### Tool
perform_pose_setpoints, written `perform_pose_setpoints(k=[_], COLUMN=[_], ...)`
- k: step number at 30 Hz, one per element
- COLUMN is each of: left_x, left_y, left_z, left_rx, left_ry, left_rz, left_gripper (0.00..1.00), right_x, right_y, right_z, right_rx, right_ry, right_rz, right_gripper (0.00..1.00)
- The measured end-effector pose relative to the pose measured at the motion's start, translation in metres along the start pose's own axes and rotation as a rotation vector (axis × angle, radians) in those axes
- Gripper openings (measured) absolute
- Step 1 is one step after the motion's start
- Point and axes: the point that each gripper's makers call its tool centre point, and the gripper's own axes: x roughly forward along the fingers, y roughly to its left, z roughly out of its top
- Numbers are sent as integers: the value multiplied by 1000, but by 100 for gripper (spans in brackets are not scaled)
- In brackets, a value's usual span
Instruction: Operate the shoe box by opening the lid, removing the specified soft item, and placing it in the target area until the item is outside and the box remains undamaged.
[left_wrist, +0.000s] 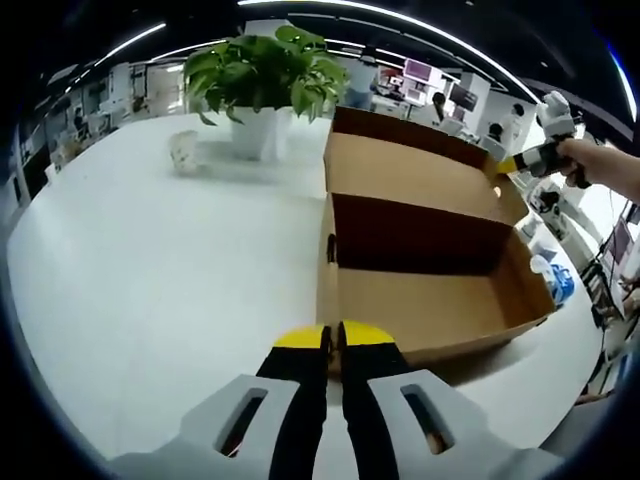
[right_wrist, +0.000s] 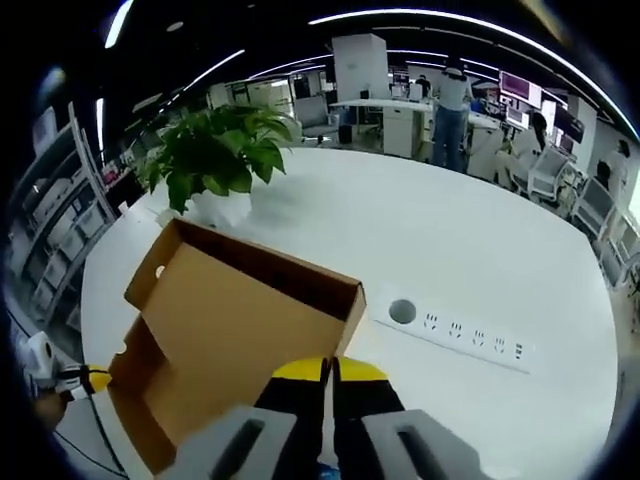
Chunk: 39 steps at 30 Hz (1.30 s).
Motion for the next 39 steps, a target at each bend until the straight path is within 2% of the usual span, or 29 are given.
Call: perform_pose_setpoints(k=[18, 39], left_x=[-2, -1], left_y=[-2, 0], left_z=[-1, 0], left_rx=[-24, -19], left_ry=[0, 13], left_rz=[-13, -43], left_gripper=[2, 2], right_x=[-38, -72], right_y=[15, 37], right_z=[1, -21], right_rx=[-18, -101], right_ry=[-66, -155], right_rz=[17, 4], right_gripper=[0, 0])
